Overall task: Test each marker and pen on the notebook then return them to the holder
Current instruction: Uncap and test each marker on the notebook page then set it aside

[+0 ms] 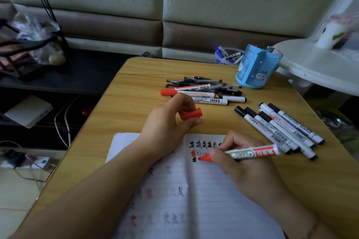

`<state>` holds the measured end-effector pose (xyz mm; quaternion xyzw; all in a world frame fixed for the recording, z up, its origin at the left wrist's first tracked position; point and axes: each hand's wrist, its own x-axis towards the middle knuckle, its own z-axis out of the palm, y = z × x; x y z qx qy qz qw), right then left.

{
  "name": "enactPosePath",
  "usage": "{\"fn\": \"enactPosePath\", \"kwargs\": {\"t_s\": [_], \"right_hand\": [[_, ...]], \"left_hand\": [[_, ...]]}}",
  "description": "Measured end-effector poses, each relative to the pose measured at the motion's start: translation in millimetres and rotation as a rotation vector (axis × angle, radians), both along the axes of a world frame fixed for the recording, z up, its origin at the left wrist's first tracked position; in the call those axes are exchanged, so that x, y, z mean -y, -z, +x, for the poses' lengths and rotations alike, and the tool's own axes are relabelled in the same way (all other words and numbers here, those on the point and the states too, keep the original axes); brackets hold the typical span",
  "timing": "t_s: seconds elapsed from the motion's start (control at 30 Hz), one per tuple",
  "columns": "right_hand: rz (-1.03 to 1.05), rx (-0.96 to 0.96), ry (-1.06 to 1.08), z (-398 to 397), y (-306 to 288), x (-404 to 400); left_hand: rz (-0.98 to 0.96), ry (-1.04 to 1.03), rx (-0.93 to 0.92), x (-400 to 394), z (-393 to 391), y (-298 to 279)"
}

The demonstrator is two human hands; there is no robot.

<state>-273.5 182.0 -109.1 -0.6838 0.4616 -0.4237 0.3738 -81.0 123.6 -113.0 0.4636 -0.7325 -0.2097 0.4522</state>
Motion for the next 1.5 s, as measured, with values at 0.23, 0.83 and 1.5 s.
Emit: {"fn": "enactPosePath", "kwargs": {"t_s": [0.23,0.83,1.5], "right_hand": [[-0.004,-0.025,0.018,0.2,-1.2,0.1],[0.031,-0.005,0.020,2.2,-5.2,-1.3],[0.003,0.394,0.145,-13.9,-13.6,3.4]], "left_hand": [[-0.034,0.011,0.002,1.2,0.7,2.0],[-0.039,0.009,0.050,4.3,2.1,3.9],[-0.111,0.102,0.089,5.3,1.7,1.0]]}}
